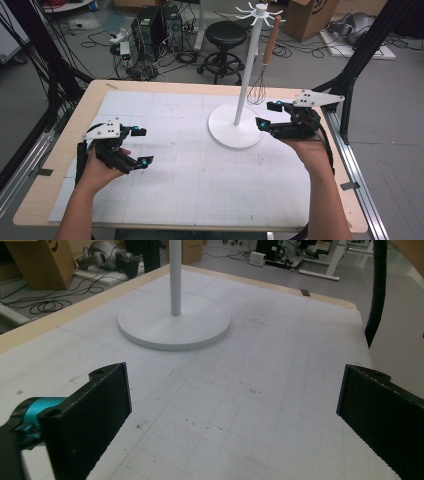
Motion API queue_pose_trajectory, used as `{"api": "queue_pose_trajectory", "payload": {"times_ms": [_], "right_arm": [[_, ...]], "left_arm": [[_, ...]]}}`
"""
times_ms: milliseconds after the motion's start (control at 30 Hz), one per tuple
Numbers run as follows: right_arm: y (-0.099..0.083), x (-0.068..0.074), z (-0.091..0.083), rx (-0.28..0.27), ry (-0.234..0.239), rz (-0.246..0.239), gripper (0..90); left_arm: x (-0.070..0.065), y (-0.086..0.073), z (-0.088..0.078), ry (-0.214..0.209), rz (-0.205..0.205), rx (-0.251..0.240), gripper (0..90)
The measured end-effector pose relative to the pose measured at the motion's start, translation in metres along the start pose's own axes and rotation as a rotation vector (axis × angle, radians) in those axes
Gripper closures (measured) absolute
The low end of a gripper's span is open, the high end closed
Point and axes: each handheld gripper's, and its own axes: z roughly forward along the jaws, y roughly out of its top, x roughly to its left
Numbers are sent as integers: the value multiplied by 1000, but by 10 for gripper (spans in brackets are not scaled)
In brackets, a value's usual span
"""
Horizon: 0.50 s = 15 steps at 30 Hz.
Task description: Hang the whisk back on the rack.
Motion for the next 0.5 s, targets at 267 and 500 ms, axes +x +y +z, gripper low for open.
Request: {"api": "queue_pose_trajectory", "payload": {"times_ms": [267,500], "right_arm": [[-24,6,6,3,15,15,273],[-56,8,13,-13,22,49,262]], "left_arm": [[0,0,-2,-3,4,-9,16],[0,0,-2,-8,-2,-17,16]]}}
